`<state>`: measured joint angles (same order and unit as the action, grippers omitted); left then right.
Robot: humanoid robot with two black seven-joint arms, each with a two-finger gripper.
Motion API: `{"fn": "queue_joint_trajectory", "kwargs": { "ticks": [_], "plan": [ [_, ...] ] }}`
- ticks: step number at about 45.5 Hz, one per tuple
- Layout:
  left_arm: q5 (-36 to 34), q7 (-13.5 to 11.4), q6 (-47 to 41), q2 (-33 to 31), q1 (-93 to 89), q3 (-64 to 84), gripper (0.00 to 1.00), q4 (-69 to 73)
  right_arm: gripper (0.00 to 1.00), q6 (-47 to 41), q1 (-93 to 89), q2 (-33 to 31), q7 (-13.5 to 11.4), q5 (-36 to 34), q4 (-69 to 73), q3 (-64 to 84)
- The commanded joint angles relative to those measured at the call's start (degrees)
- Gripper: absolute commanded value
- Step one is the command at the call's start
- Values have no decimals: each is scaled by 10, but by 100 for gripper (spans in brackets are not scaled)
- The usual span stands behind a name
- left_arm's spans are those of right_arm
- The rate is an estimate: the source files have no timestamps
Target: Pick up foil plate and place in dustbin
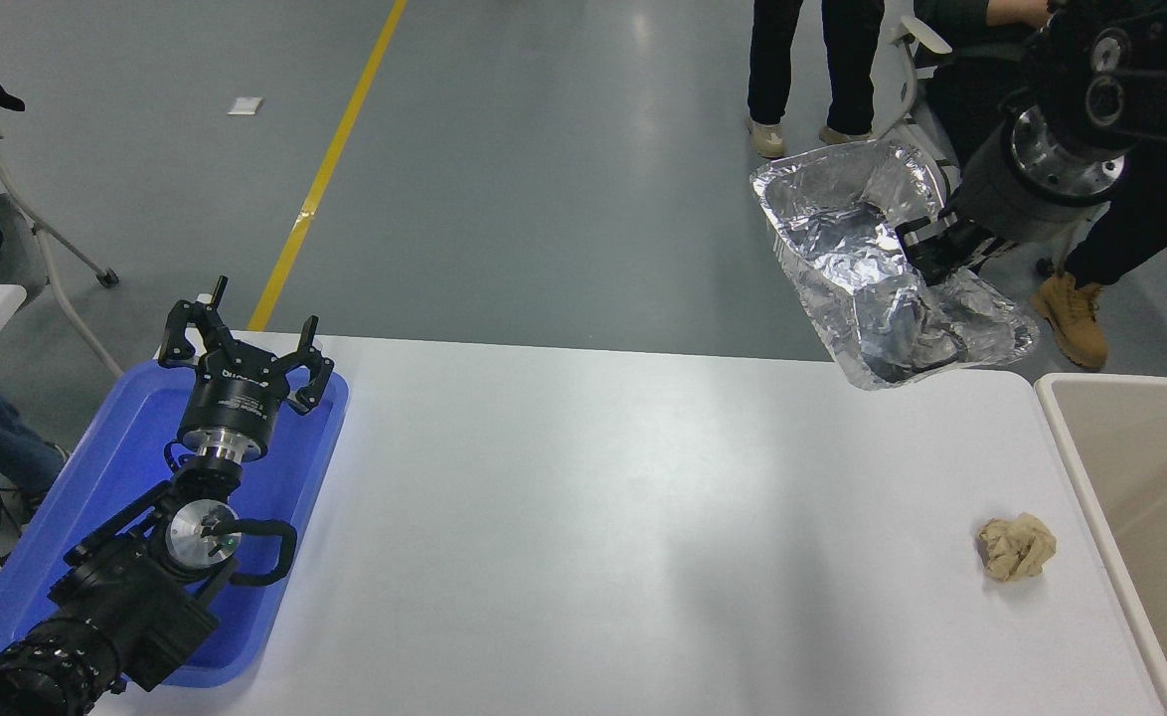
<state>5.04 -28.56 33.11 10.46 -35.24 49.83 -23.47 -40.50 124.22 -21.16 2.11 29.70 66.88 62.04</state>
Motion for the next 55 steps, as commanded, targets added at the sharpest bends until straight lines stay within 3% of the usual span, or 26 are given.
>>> {"fn": "queue_joint_trajectory", "kwargs": {
  "ticks": [1,8,29,48,55],
  "plan": [
    [0,0,0,0,0,0,100,0,0,1,1,0,0,1,-1,3],
    [0,0,-1,0,0,0,100,0,0,4,-48,-21,-1,1,-47,4],
    [0,0,-1,0,0,0,100,0,0,6,-314,-164,0,-9,-383,-36],
    [0,0,0,0,0,0,100,0,0,99,-512,-204,-5,-10,-535,-115],
    [0,0,0,0,0,0,100,0,0,126,-601,-207,-6,-58,-565,-151]
  ]
}}
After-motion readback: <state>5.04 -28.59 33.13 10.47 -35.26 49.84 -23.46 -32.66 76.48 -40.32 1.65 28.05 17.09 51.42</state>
